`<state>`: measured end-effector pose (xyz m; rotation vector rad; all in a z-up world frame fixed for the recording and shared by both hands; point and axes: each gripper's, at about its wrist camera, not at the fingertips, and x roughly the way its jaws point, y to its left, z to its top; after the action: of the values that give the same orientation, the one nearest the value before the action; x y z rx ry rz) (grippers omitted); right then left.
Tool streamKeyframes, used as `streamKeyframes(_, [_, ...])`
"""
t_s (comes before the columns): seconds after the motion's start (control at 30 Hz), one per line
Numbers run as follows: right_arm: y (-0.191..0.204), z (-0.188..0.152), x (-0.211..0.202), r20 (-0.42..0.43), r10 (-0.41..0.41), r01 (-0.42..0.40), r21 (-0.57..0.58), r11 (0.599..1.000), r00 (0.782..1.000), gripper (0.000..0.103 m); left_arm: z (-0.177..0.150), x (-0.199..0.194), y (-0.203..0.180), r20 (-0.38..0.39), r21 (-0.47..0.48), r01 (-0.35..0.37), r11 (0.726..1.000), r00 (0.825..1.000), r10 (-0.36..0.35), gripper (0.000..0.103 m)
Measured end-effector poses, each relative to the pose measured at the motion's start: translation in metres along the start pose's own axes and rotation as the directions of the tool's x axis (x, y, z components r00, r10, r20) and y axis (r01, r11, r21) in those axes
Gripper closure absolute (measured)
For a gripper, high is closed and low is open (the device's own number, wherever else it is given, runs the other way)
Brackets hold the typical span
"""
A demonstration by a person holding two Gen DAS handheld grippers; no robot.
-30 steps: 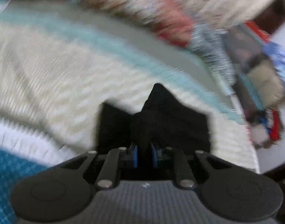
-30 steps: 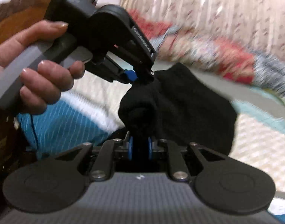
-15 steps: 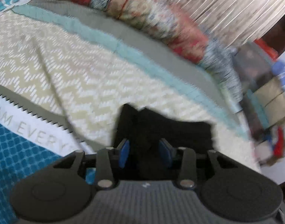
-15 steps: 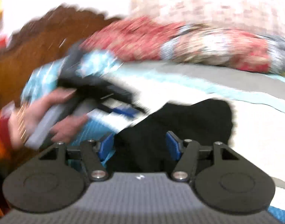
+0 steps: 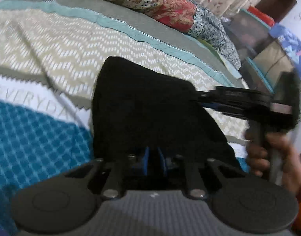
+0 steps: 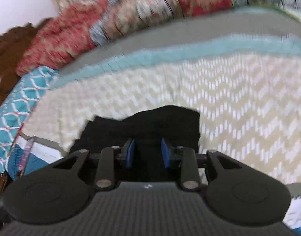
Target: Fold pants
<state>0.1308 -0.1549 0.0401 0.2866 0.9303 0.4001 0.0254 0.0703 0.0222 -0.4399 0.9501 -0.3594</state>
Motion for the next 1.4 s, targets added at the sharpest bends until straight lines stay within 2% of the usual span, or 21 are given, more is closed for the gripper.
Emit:
streamKeyframes(0.23, [-0.001,0.006,-0.001,-0.006,-0.004,0.004,0.016,1.0,1.0,0.059,-0.002,-0.007,-0.016,0.01,0.09,-0.063,0.994,0.998,0.062,0.088])
streamKeyframes(0.27, [-0.004,0.007,-0.004,0.002,0.005,-0.005,0.022,1.0,1.0,0.058,-0.002,-0.012,-0.016,0.009,0.09,-0.058,0.994,0.998,0.057,0.083])
streamKeyframes(0.33, [-0.019,0.01,-0.011,0.027,0.039,-0.041,0.058,0.997,0.999,0.048,0.002,-0.025,-0.017,0.019,0.072,-0.052,0.996,0.999,0.051,0.076])
streamKeyframes(0.37, [-0.024,0.006,-0.023,0.046,0.054,-0.058,0.092,0.994,0.997,0.044,0.003,-0.03,-0.018,0.033,0.072,-0.061,0.996,0.998,0.059,0.068])
streamKeyframes(0.4, [-0.032,0.004,-0.028,0.056,0.066,-0.072,0.113,0.991,0.996,0.04,0.004,-0.037,-0.021,0.056,0.079,-0.093,0.993,0.995,0.088,0.06])
streamKeyframes(0.5, [-0.049,-0.016,-0.055,0.084,0.088,-0.102,0.186,0.977,0.993,0.039,0.004,-0.05,-0.027,0.104,0.117,-0.205,0.972,0.976,0.193,0.056])
streamKeyframes(0.6, [-0.061,-0.037,-0.074,0.08,0.103,-0.12,0.238,0.964,0.991,0.037,0.002,-0.052,-0.026,0.103,0.111,-0.298,0.948,0.952,0.288,0.055])
streamKeyframes(0.67, [-0.065,-0.051,-0.084,0.067,0.114,-0.127,0.263,0.956,0.991,0.036,0.0,-0.05,-0.023,0.086,0.088,-0.327,0.941,0.943,0.32,0.054])
streamKeyframes(0.87, [-0.063,-0.077,-0.101,0.046,0.126,-0.134,0.296,0.946,0.991,0.028,-0.007,-0.046,-0.016,0.075,0.07,-0.373,0.925,0.927,0.368,0.043])
streamKeyframes(1.0, [-0.055,-0.089,-0.095,0.024,0.131,-0.132,0.301,0.944,0.991,0.026,-0.006,-0.042,-0.017,0.081,0.081,-0.395,0.915,0.918,0.389,0.039])
streamKeyframes(1.23, [-0.049,-0.1,-0.078,-0.02,0.134,-0.119,0.353,0.928,0.991,0.021,-0.006,-0.04,-0.016,0.084,0.081,-0.41,0.909,0.911,0.403,0.032])
streamKeyframes(1.4, [-0.048,-0.106,-0.071,-0.046,0.108,-0.084,0.37,0.925,0.993,0.018,-0.005,-0.039,-0.011,0.08,0.077,-0.41,0.909,0.911,0.404,0.028])
